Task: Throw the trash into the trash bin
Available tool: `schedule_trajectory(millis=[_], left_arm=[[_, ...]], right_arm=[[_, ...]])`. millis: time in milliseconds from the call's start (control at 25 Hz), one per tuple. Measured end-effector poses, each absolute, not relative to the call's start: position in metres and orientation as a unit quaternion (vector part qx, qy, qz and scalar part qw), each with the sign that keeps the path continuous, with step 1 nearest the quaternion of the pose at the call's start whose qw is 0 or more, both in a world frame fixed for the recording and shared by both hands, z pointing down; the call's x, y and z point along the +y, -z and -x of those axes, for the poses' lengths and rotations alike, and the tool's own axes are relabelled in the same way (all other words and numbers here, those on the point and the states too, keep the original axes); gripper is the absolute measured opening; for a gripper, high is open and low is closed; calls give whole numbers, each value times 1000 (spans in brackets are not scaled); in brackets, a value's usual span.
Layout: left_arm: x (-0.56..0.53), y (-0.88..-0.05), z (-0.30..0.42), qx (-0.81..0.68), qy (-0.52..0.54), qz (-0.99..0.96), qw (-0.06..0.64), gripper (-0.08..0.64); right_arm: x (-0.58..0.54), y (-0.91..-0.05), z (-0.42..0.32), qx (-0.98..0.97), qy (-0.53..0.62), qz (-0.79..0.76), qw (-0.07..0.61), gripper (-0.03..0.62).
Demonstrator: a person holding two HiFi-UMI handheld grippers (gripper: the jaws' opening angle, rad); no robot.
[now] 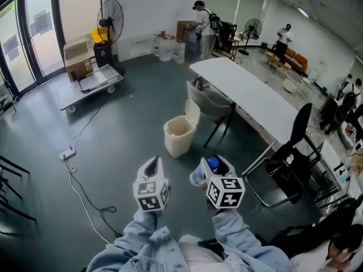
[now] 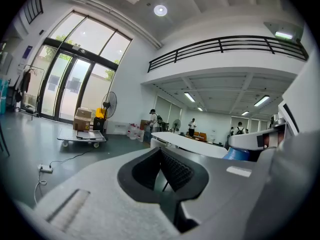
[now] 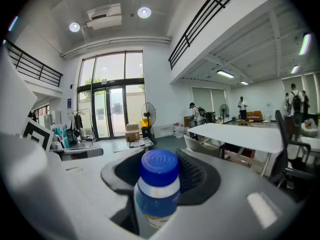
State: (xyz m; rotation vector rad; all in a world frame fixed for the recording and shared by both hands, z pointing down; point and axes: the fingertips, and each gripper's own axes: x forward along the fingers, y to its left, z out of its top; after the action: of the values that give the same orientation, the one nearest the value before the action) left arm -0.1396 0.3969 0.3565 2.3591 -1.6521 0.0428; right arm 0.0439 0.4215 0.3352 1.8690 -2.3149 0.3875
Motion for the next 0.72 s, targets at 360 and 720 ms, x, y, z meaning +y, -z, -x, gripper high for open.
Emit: schedule_trajectory(millis=[360, 720], left_arm=[[383, -379, 143, -566, -27, -810, 147, 9], [318, -380, 136, -583, -32, -799, 146, 9]], right_arm=[[409, -354, -49, -758, -137, -632, 82, 195], [337, -353, -62, -767, -134, -621, 86, 195]])
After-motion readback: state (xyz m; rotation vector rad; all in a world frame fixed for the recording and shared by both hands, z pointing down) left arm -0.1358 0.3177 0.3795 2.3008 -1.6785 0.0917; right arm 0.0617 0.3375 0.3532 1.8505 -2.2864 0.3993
